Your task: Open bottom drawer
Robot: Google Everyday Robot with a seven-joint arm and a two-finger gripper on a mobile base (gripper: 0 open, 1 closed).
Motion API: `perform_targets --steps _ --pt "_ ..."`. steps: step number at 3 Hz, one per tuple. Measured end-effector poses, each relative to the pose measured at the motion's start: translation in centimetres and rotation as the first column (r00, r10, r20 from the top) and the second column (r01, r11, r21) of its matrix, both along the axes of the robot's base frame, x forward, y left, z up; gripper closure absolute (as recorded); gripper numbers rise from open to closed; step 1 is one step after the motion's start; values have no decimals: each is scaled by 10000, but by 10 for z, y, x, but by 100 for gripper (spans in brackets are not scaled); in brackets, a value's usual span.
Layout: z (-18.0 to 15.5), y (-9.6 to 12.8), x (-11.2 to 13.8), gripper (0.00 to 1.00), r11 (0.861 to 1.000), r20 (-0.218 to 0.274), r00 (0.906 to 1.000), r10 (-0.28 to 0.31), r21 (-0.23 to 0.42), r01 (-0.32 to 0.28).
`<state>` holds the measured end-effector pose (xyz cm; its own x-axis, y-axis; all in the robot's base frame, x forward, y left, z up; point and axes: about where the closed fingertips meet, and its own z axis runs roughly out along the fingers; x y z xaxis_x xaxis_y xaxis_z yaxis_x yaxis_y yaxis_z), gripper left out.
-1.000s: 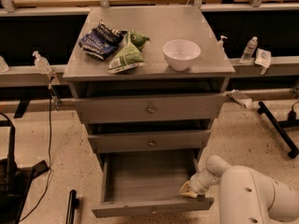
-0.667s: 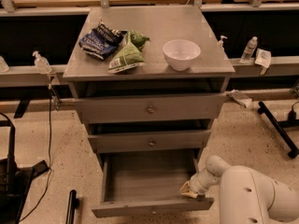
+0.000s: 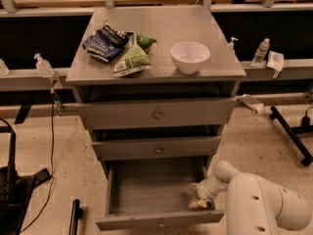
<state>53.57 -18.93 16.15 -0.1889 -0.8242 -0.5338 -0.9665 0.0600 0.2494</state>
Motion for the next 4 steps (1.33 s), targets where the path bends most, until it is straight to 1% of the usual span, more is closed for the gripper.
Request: perform_targets --steps 2,3,4 --pt "0 2 3 4 10000 0 10000 1 1 -1" --pt "0 2 4 21 10000 0 10000 1 1 -1" --pt "5 2 4 45 9999 140 9999 100 -25 -99"
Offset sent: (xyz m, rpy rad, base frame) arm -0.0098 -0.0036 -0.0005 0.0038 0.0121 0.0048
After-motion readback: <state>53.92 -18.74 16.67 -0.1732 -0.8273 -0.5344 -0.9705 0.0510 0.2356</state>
